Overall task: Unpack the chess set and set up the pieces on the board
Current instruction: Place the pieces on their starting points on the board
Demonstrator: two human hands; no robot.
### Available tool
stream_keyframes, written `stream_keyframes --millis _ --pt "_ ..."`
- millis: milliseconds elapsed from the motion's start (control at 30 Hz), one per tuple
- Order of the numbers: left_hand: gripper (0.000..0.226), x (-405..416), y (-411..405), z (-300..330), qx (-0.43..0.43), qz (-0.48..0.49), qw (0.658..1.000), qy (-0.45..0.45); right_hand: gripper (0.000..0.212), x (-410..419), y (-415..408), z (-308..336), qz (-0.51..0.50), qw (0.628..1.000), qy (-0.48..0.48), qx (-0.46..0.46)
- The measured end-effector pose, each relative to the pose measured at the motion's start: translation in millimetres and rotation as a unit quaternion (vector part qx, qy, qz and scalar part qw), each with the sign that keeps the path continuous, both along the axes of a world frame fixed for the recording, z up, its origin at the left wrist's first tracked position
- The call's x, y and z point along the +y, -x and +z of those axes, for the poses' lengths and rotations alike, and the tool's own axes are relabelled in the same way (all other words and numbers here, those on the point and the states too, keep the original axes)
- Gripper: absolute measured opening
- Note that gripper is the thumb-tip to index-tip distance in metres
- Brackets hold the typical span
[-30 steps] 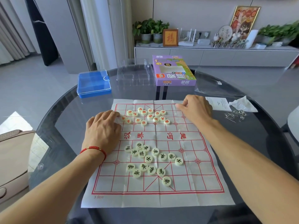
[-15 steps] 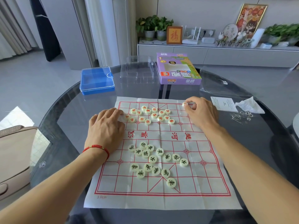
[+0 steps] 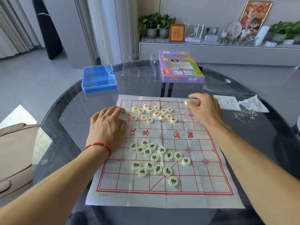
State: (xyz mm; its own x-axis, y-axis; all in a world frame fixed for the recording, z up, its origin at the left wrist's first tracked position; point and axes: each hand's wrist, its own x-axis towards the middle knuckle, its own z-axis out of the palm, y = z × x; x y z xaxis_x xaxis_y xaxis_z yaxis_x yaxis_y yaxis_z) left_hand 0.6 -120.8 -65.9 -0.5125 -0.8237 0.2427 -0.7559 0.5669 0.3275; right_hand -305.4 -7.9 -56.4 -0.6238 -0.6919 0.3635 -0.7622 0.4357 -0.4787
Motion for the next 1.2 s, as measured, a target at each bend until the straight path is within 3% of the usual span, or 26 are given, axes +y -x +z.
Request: stream_keyframes --millis 100,200,267,500,733,1200 --pt "0.034 -0.7 -0.1 -0.5 0.000 0.000 1.000 0.001 0.019 -6.4 -10.1 11.9 0.084 0.994 -0.015 0.072" --pt "0.033 -1.5 -0.2 -1.7 0.001 -0.001 1.000 0.002 0.025 -14.0 -23.4 17.7 0.218 0.973 -0.073 0.034" --pt "0.033 -2.2 -0.4 -2.2 0.002 -0.003 1.000 0.006 0.029 -16.4 -28.6 16.4 0.253 0.961 -0.113 0.020" --pt "0.034 -4.2 -0.8 -2.7 -0.001 -0.008 1.000 0.015 0.012 3.4 -19.3 38.6 0.186 0.979 -0.072 0.031" --pt "0.035 -3.1 -1.0 -2.1 -0.001 -0.010 1.000 0.012 0.013 77.1 0.6 37.8 0.141 0.979 -0.147 0.021" --pt "0.035 -3.2 -1.1 -0.7 0.002 -0.012 1.000 0.007 0.023 97.6 -1.9 3.8 0.117 0.992 -0.048 -0.013"
